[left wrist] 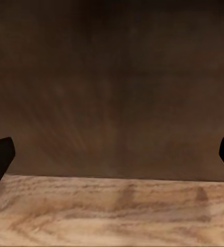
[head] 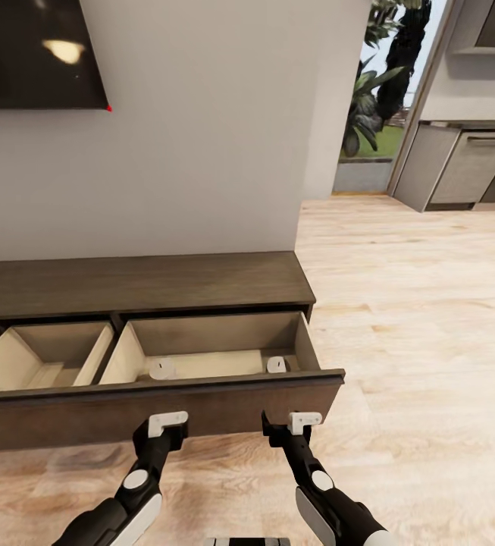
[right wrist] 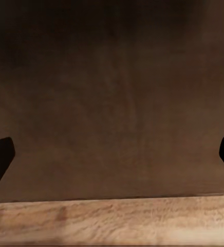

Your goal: Place each of the two pumpkins and all three candles from the living room inside a cabinet in the living room (use any cabinet), then make sure every cabinet is closed, and position the cauldron so it is next to a table in the living room.

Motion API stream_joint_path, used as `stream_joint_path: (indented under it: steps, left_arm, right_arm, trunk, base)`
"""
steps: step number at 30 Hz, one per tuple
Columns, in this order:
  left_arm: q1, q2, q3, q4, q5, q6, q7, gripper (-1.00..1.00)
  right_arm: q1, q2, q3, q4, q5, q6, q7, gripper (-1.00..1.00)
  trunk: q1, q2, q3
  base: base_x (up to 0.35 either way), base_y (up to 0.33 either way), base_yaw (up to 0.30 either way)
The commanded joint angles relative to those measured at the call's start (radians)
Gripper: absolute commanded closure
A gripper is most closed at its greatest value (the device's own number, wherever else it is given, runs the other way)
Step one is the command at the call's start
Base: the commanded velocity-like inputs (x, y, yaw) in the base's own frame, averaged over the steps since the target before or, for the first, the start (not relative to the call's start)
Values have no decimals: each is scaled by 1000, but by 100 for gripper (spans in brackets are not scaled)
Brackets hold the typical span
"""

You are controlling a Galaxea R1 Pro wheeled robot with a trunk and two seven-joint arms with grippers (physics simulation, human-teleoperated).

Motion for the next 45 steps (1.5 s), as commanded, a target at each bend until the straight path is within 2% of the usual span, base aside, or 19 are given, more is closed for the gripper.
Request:
stream_joint_path:
  steps: [1, 9, 36, 45]
  left_arm:
    - [-1, -1, -4, 0, -6, -2, 8, -100]
    - [-1, -2, -4, 2, -21, -3, 8, -100]
    - [-1, -3, -4, 3, -15, -2, 8, -100]
    - [-1, -3, -1, 3, -12, -2, 8, -100]
  right_arm:
    - [-1, -1, 8, 0, -7, -5, -8, -100]
    - [-1, -1, 8, 0, -8, -5, -8, -100]
    - [-1, -1, 8, 0, -7, -5, -8, -100]
    - [-1, -1, 8, 0, -7, -5, -8, -100]
  trunk:
    - [0, 0, -1]
    - [0, 0, -1]
    - [0, 0, -1]
    - [0, 0, -1]
  base:
    - [0, 0, 0]
    - [0, 0, 0]
    - [71, 0, 0]
    - [171, 0, 0]
